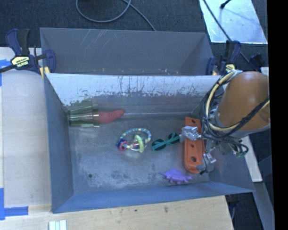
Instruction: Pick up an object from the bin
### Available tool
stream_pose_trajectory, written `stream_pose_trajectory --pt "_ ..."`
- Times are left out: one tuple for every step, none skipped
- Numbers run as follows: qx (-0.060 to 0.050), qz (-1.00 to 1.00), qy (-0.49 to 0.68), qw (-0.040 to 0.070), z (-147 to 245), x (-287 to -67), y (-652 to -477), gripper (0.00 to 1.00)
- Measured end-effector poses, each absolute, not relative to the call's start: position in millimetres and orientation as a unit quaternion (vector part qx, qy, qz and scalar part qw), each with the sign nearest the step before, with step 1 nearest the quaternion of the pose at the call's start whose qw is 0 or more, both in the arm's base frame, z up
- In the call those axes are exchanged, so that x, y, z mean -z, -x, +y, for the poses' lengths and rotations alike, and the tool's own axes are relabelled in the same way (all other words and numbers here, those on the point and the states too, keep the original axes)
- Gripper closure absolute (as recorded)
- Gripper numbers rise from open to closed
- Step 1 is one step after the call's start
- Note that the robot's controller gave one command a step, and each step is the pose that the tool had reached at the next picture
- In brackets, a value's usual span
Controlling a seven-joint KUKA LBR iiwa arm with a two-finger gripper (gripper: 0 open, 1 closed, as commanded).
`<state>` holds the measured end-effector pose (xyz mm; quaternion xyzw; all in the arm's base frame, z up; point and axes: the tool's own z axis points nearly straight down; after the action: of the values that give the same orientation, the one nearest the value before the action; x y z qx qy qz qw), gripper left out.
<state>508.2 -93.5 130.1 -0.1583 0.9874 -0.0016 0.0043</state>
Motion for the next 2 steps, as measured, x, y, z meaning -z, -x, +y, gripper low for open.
stream_pose_trajectory --pt "0.0 0.989 0.147 0.001 -87.6 -105.2 -512.3 0.0" --pt "0.0 0.992 0.127 0.002 -86.8 -104.8 -513.7 0.0"
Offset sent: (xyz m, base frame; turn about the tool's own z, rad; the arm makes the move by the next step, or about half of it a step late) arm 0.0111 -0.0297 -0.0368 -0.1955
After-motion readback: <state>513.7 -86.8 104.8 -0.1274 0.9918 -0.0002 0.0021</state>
